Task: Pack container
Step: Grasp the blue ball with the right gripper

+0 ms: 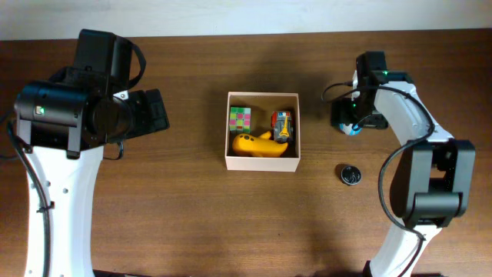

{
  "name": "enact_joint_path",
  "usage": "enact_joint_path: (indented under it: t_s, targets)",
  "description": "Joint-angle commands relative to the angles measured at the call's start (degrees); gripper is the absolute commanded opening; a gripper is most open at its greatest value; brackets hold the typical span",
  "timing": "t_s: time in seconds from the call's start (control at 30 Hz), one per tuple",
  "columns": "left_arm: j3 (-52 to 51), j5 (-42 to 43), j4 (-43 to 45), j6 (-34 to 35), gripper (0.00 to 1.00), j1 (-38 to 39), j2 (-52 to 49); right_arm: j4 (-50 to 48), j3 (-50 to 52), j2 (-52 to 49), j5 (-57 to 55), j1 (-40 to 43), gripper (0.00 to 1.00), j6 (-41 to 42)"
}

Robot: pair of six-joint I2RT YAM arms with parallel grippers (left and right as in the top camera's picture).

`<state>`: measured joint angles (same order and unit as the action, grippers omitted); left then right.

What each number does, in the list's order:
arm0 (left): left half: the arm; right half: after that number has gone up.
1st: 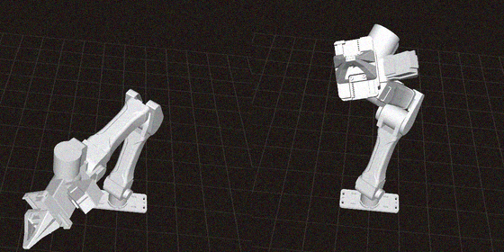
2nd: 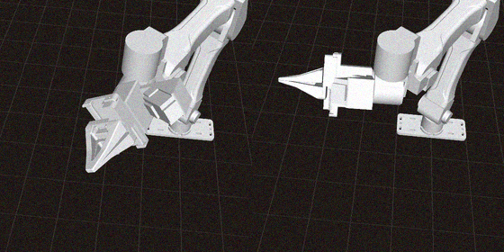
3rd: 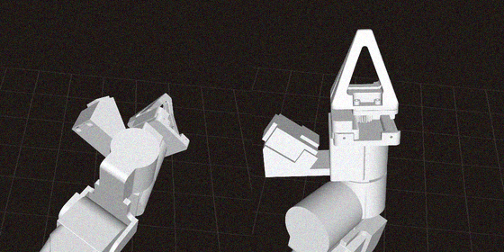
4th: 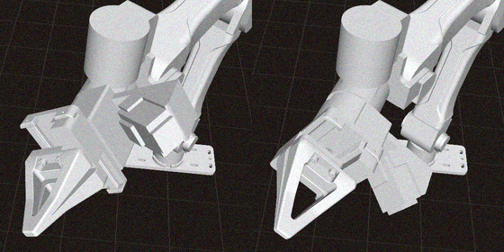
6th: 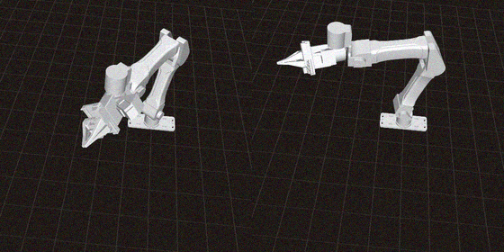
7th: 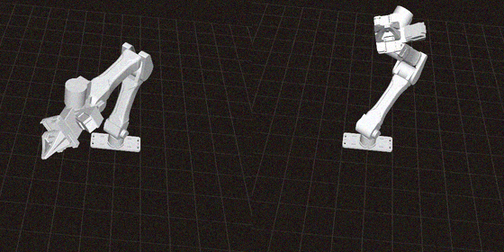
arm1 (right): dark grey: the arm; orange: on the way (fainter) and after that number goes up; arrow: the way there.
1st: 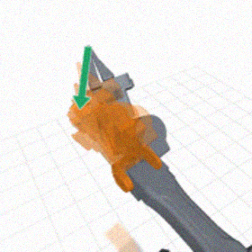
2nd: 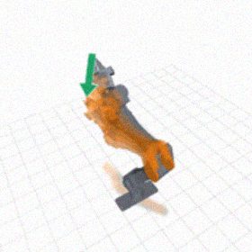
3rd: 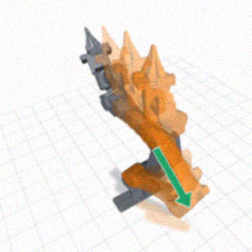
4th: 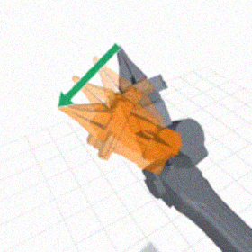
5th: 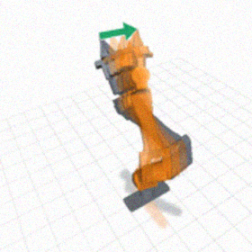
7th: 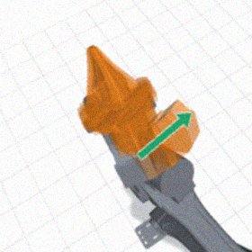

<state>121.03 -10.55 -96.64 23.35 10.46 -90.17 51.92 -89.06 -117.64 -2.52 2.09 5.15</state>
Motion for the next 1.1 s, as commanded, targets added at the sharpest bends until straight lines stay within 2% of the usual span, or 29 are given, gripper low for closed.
enact_joint_path:
  t_s: [0.0, 0.1, 0.27, 0.47, 0.63, 0.8, 1.07]
  targets:
    - [0.4, -0.4, 0.0, -0.7, 0.99, -0.2, 0.3, -0.4, -1.2, -2.0, -1.0, 1.9, 0.88, -0.2]
    - [0.4, -0.4, 0.0, -0.7, 0.99, -0.2, 0.3, -1.3, -1.2, -2.6, 1.9, 2.5, 0.88, -0.3]
    - [0.4, -0.4, 0.0, -0.7, 0.99, -0.2, 0.3, -1.8, -1.2, -2.6, 4.9, 2.4, 0.70, -0.2]
    - [0.4, -0.4, 0.0, -0.7, 0.99, -0.2, 0.3, 1.4, -1.6, -2.2, 5.1, 2.4, 0.55, -0.2]
    - [0.4, -0.4, 0.0, -0.7, 0.99, -0.2, 0.3, 6.6, -6.0, -0.3, 5.3, 1.5, 0.55, -0.3]
    - [0.4, -0.4, 0.0, -0.7, 0.99, -0.2, 0.3, 15.8, -16.3, 2.0, 5.6, -1.2, 0.43, -0.2]
    - [0.4, -0.4, 0.0, -0.7, 0.99, -0.2, 0.3, 25.7, -29.1, 6.1, 8.0, -12.1, 0.43, -0.2]
